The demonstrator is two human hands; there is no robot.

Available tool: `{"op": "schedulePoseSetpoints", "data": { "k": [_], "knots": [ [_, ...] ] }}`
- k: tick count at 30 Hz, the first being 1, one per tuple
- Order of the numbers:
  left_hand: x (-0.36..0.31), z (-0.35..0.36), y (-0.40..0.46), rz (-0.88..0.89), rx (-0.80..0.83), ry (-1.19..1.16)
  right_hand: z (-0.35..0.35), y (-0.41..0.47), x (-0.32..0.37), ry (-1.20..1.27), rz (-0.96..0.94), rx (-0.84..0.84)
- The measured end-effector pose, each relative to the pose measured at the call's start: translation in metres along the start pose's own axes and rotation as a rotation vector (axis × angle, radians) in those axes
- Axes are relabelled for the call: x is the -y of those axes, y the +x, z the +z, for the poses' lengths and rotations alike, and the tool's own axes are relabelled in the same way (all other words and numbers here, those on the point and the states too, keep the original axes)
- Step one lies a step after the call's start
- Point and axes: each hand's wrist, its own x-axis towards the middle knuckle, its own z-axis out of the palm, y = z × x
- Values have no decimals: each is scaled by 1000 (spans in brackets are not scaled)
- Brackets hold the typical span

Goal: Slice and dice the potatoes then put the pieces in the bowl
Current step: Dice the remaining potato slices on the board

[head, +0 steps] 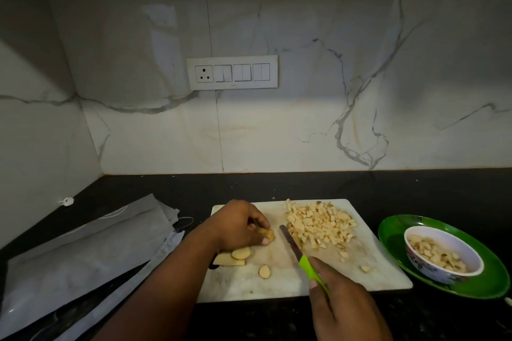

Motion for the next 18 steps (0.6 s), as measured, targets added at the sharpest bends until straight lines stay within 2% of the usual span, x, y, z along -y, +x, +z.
{"op": "schedulePoseSetpoints", "data": {
  "k": [3, 8, 18],
  "knots": [
    [-2, 0, 1, -20, -23, -19, -6, 10, 18, -92, -21, 68],
    [-3, 4, 2, -39, -33, -24, -2, 32, 31, -218, -83, 59],
    [-3, 7, 5, -112, -58, -68, 11, 13, 29, -293, 5, 192]
  ]
}}
